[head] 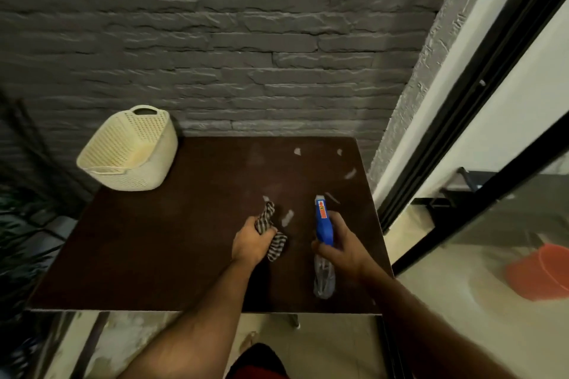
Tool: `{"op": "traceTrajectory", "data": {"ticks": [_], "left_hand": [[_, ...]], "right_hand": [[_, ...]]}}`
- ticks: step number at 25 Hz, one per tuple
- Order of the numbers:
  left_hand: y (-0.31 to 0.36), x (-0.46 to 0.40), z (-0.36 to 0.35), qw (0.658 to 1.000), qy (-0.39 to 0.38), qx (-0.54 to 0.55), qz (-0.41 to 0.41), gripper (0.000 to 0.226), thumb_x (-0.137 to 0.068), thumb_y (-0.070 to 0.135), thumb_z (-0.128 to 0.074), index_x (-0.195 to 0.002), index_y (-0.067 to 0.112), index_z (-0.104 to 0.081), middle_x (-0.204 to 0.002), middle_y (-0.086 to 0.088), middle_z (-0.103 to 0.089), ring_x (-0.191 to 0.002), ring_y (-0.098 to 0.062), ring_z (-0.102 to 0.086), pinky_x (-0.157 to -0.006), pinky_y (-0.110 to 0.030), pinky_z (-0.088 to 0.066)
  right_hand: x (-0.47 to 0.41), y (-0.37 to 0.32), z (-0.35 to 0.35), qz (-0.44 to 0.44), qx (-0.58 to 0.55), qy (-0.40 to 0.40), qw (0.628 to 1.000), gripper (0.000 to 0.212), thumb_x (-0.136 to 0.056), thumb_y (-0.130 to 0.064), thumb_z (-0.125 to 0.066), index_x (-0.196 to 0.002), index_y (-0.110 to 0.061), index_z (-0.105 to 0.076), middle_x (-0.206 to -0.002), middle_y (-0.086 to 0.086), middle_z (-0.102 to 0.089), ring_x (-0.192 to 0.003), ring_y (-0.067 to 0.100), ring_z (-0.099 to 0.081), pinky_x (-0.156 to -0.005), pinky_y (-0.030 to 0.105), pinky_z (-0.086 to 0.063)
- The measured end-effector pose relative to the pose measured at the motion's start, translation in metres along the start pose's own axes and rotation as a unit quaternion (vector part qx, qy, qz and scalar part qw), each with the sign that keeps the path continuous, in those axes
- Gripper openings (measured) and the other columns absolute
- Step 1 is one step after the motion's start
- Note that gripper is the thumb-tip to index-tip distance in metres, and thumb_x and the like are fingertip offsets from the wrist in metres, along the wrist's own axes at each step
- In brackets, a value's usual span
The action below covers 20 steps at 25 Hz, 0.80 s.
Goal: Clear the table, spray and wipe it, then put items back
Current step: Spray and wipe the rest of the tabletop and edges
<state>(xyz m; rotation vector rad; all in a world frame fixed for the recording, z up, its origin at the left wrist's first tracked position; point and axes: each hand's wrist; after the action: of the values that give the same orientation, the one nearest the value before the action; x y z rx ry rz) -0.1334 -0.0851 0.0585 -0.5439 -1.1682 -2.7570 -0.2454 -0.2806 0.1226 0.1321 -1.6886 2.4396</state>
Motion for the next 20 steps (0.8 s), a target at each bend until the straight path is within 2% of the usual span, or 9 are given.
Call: {"op": "traceTrajectory", "data": {"ticks": [3, 5, 7, 9, 11, 14, 17, 20], "left_hand": [[0.006, -0.013, 0.023, 0.998, 0.035, 0.040, 0.018, 0.037, -0.083, 0.045, -0.065, -0.112, 0.024, -0.057, -0.105, -0.004, -0.067, -0.102, -0.027, -0.061, -0.078, -0.030, -0.043], [0.010, -0.026, 0.037, 0.997, 0.048, 0.052, 0.013, 0.036, -0.084, 0.045, -0.065, -0.112, 0.023, -0.058, -0.103, -0.002, -0.066, -0.101, -0.026, -0.061, -0.076, -0.028, -0.041], [0.015, -0.045, 0.049, 0.996, 0.052, 0.066, 0.006, 0.033, -0.084, 0.044, -0.066, -0.109, 0.023, -0.059, -0.098, 0.001, -0.065, -0.100, -0.024, -0.061, -0.076, -0.027, -0.040], [0.022, -0.065, 0.060, 0.996, 0.053, 0.072, -0.002, 0.031, -0.084, 0.044, -0.066, -0.107, 0.024, -0.060, -0.096, 0.003, -0.064, -0.098, -0.023, -0.061, -0.077, -0.027, -0.039], [0.029, -0.088, 0.071, 0.996, 0.054, 0.071, -0.012, 0.033, -0.084, 0.043, -0.066, -0.108, 0.022, -0.060, -0.098, 0.001, -0.065, -0.098, -0.023, -0.061, -0.077, -0.027, -0.040], [0.041, -0.121, 0.089, 0.996, 0.048, 0.063, -0.029, 0.037, -0.085, 0.042, -0.066, -0.115, 0.022, -0.058, -0.099, 0.003, -0.065, -0.096, -0.020, -0.060, -0.076, -0.027, -0.040], [0.041, -0.145, 0.105, 0.997, 0.055, 0.055, -0.021, 0.039, -0.085, 0.041, -0.067, -0.118, 0.022, -0.056, -0.103, 0.001, -0.065, -0.095, -0.018, -0.059, -0.078, -0.028, -0.042], [0.028, -0.163, 0.119, 0.996, 0.080, 0.048, 0.000, 0.039, -0.084, 0.039, -0.067, -0.115, 0.018, -0.057, -0.103, -0.003, -0.064, -0.096, -0.022, -0.060, -0.079, -0.030, -0.044]], "right_hand": [[-0.018, -0.001, -0.017, 0.023, -0.001, 0.019, 1.000, 0.047, -0.086, -0.020, -0.066, -0.120, -0.046, -0.046, -0.092, 0.002, -0.066, -0.080, 0.011, -0.066, -0.076, 0.031, -0.056], [-0.036, -0.004, -0.024, 0.006, -0.033, 0.018, 0.999, 0.048, -0.089, -0.024, -0.064, -0.127, -0.046, -0.045, -0.098, -0.004, -0.068, -0.088, 0.006, -0.067, -0.078, 0.023, -0.055], [-0.057, -0.007, -0.025, -0.030, -0.060, 0.021, 0.998, 0.044, -0.090, -0.028, -0.062, -0.130, -0.038, -0.047, -0.102, -0.007, -0.068, -0.091, 0.001, -0.067, -0.076, 0.019, -0.053], [-0.076, -0.016, -0.021, -0.060, -0.070, 0.040, 0.995, 0.036, -0.091, -0.024, -0.062, -0.125, -0.028, -0.051, -0.095, -0.006, -0.066, -0.078, -0.003, -0.066, -0.068, 0.016, -0.050], [-0.098, -0.028, -0.020, -0.064, -0.074, 0.047, 0.994, 0.029, -0.089, -0.019, -0.062, -0.116, -0.026, -0.054, -0.089, -0.002, -0.066, -0.070, 0.001, -0.067, -0.065, 0.019, -0.050], [-0.136, -0.054, -0.023, -0.083, -0.079, 0.042, 0.993, 0.024, -0.087, -0.019, -0.063, -0.103, -0.034, -0.054, -0.092, 0.004, -0.067, -0.071, 0.011, -0.068, -0.066, 0.027, -0.053], [-0.171, -0.076, -0.032, -0.092, -0.068, 0.047, 0.992, 0.022, -0.085, -0.022, -0.064, -0.097, -0.037, -0.052, -0.093, 0.008, -0.067, -0.075, 0.020, -0.065, -0.075, 0.040, -0.057], [-0.199, -0.087, -0.042, -0.096, -0.054, 0.028, 0.994, 0.020, -0.084, -0.024, -0.064, -0.096, -0.034, -0.052, -0.094, 0.008, -0.067, -0.078, 0.022, -0.066, -0.079, 0.041, -0.056]]}}
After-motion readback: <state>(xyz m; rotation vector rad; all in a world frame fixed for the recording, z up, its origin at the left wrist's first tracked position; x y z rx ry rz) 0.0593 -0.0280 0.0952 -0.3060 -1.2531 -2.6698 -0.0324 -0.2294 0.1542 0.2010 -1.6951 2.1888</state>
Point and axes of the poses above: each hand's wrist, its own x-axis away from the middle knuckle, its own z-axis out of the back of the hand, y = z × x
